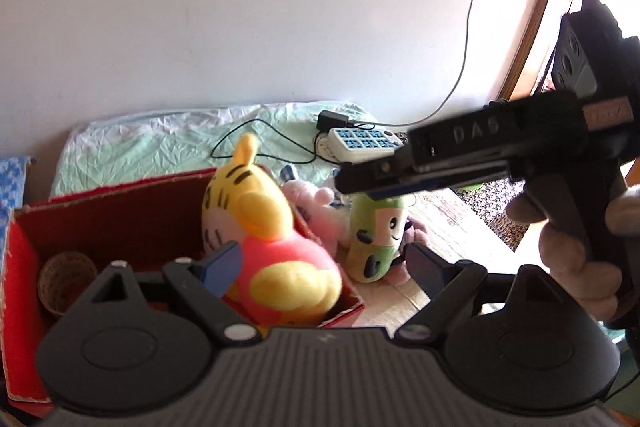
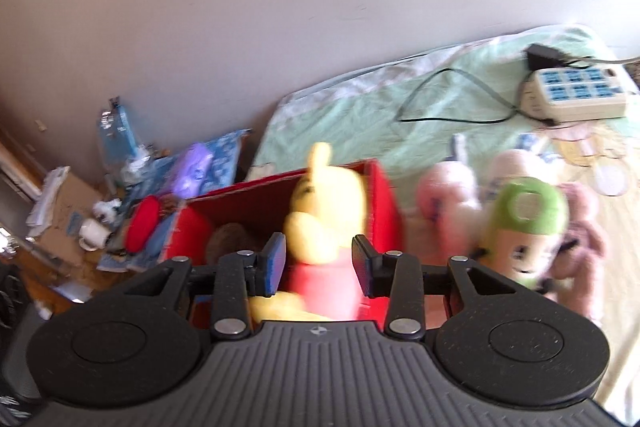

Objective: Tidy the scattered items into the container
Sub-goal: 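Move the right gripper back to the pile of plush toys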

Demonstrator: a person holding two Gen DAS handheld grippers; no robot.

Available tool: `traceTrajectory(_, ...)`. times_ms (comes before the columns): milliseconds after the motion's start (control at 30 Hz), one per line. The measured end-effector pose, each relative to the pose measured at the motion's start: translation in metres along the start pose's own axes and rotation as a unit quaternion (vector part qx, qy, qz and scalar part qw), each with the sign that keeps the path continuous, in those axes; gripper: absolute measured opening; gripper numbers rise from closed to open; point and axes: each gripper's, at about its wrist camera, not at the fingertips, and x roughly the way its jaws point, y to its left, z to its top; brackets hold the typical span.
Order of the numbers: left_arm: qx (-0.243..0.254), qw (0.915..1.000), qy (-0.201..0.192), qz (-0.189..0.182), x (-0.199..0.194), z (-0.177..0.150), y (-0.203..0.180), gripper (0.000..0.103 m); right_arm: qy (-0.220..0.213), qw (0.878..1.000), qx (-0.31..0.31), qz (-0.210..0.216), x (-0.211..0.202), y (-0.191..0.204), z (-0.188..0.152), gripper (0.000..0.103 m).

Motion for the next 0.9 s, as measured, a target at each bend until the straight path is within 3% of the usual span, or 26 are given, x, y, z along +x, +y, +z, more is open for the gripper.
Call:
traceTrajectory(167,0.008,0.9998,0.013,0.013,0.014,0.005,-0.032,0.088,0.012,1.0,0.013,-0.021,-0.008,-0.029,-0.008,0.04)
traceTrajectory(433,0.001,0.9954,0.068,0.067,0.06,0.007,-0.083,0.088,0.047,0.998,0.043,-0.027,-0.014,-0.084,-0.025,0.04)
traceTrajectory(567,-0.003,0.9926,0.094,0.077,0.084,0.007,-0.106,0.088,0.063,0.996,0.055,-0.026,-0.02,-0.111,-0.031,0.04)
traceTrajectory(900,-0.014,0.9852,0.133,0.106,0.128,0.006,-0.152,0.088,0.063,0.996,0.055,-0.019,-0.046,-0.17,-0.025,0.041)
